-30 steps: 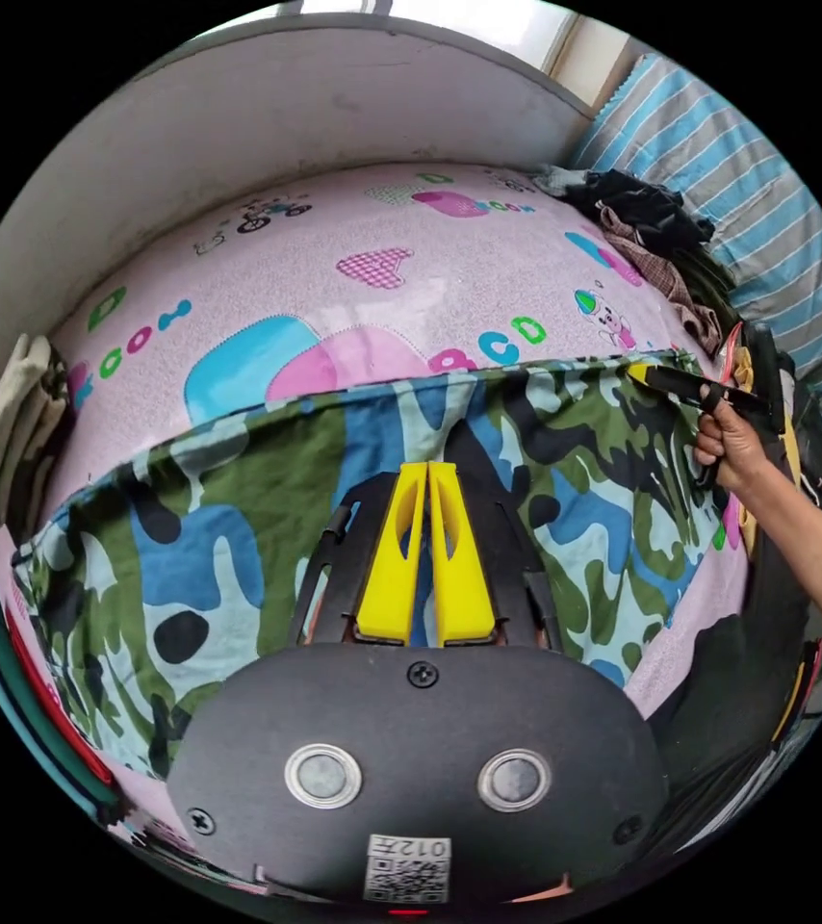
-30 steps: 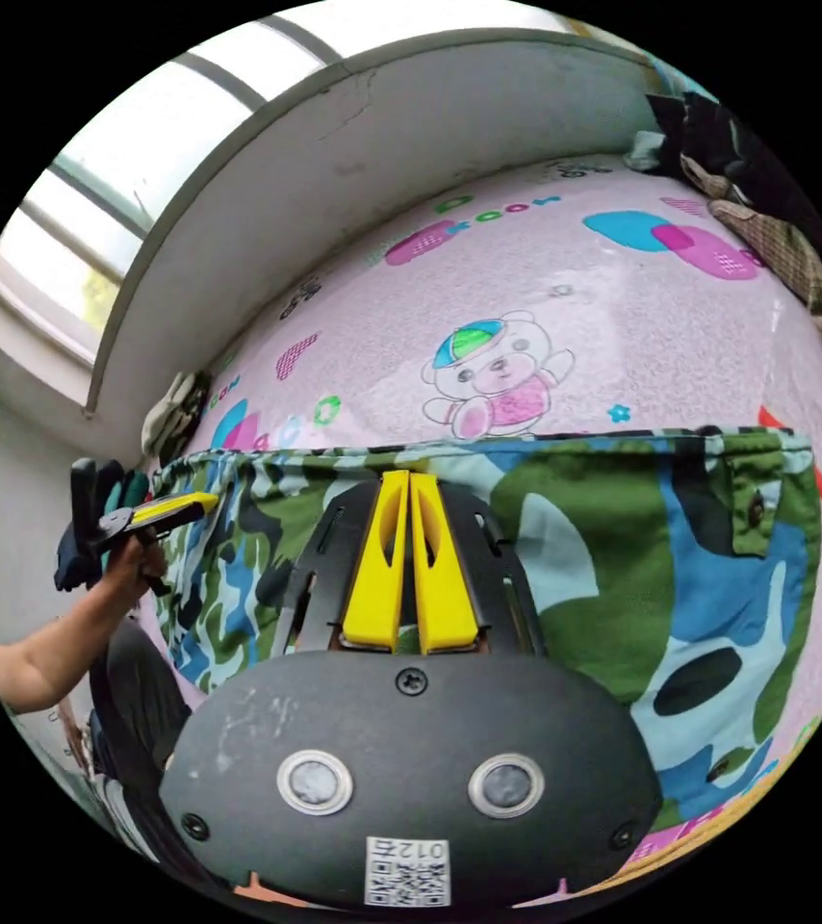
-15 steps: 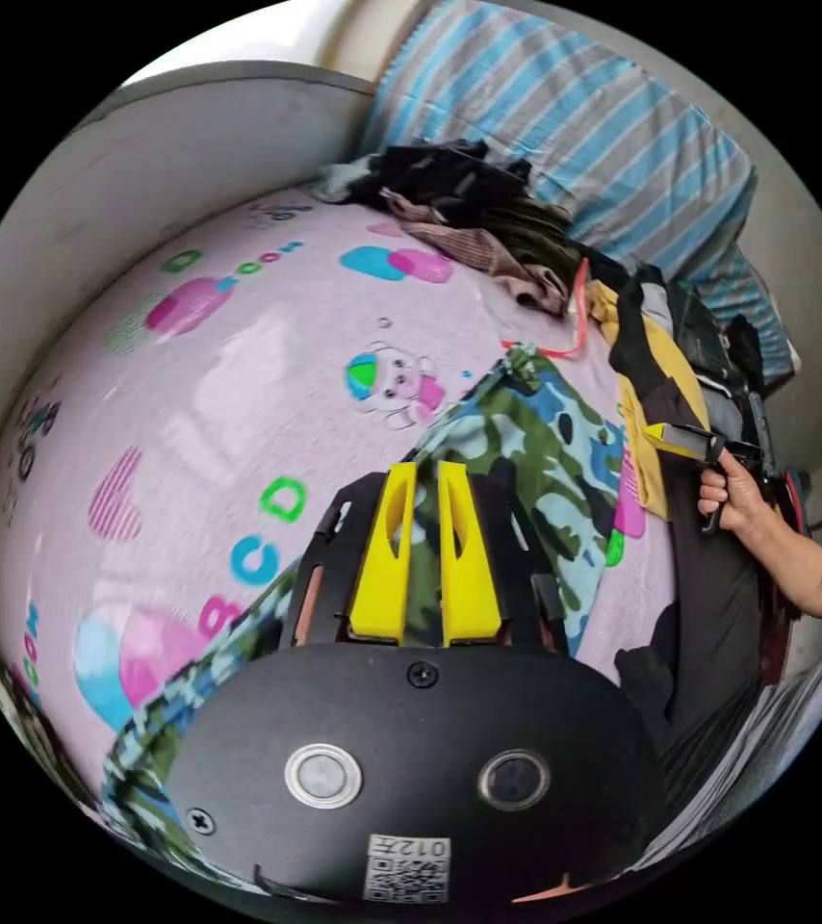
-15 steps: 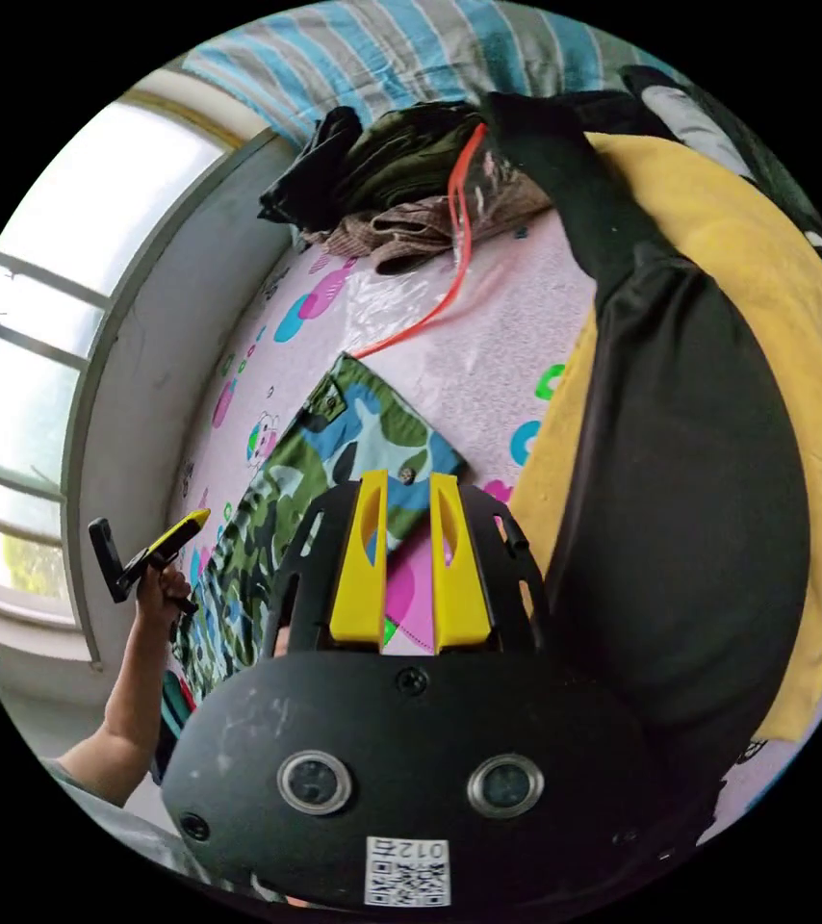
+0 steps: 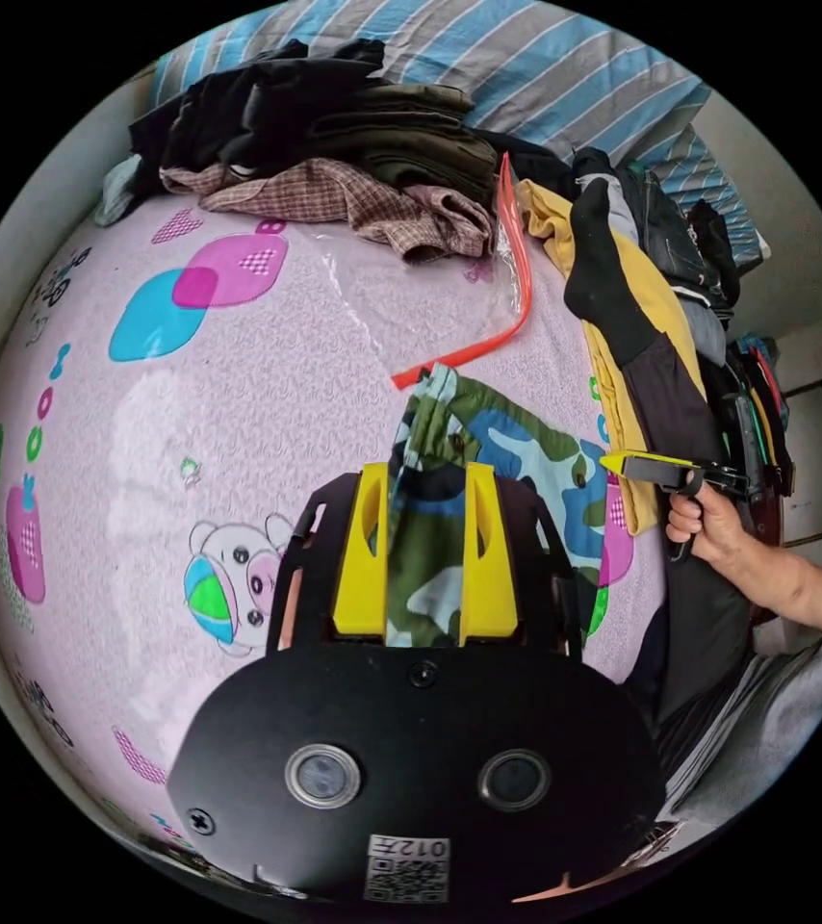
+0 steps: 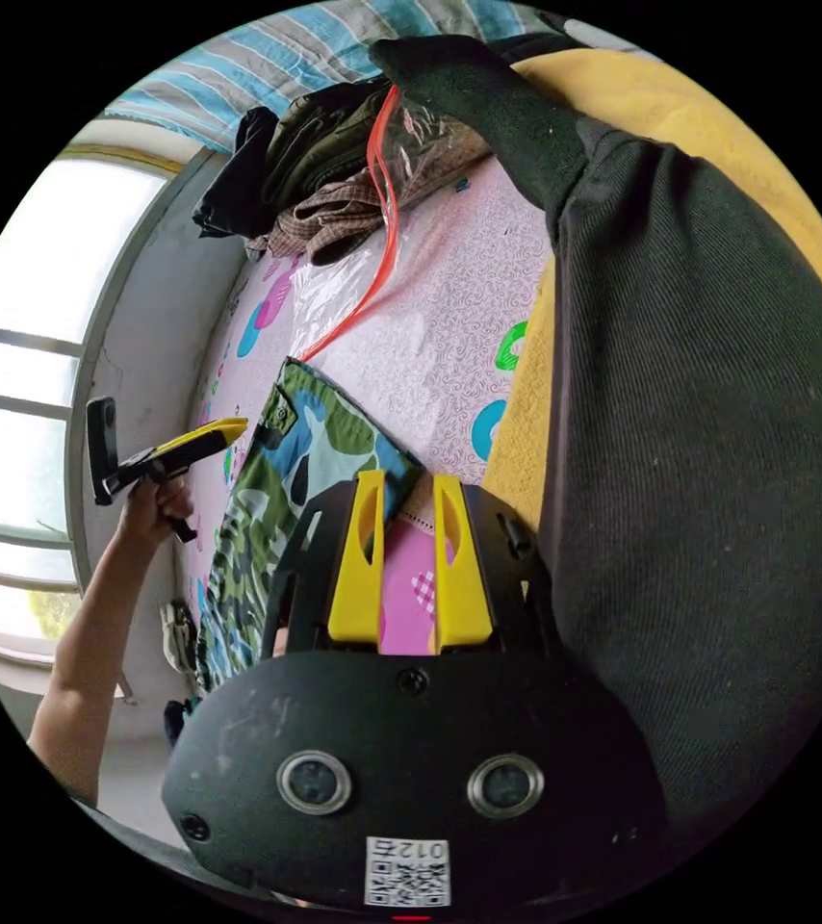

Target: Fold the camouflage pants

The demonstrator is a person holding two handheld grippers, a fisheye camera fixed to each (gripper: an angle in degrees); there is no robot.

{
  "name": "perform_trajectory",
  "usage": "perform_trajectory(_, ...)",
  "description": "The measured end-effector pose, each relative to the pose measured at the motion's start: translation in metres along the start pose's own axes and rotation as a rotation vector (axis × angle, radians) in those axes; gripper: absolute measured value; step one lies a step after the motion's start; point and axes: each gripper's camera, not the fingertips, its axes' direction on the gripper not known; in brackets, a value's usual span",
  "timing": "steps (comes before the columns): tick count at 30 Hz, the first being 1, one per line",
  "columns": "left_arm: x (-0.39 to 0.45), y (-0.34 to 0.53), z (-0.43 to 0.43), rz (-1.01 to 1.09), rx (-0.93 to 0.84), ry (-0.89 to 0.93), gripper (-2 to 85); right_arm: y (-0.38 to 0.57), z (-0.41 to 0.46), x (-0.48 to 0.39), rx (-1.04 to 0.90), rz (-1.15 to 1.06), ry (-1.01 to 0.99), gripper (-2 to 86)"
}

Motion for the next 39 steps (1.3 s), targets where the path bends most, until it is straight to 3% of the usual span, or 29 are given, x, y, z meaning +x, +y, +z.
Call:
perform_trajectory(15,-0.019,-0.080,0.027,0.129,-0.087,0.039,7.9,0.001,-0.033,0.016,0.079,0.046,-0.052,7.1)
perform_trajectory(23,-0.033,-0.077,0.014,0.097,-0.099,0.076,3.2,0.005,-0.051,0.021,0.060,0.050,-0.133,0.3)
perform_trajectory(32,-0.006,-0.078,-0.068,0.170,-0.014,0.015,1.0,0.018,-0.127,0.015,0.239,-0.016,-0.278,-0.8)
perform_trajectory(39,0.064,-0.080,-0.154,0.307,0.096,0.006,0.5,0.040,-0.216,0.022,0.388,-0.056,-0.376,-0.7)
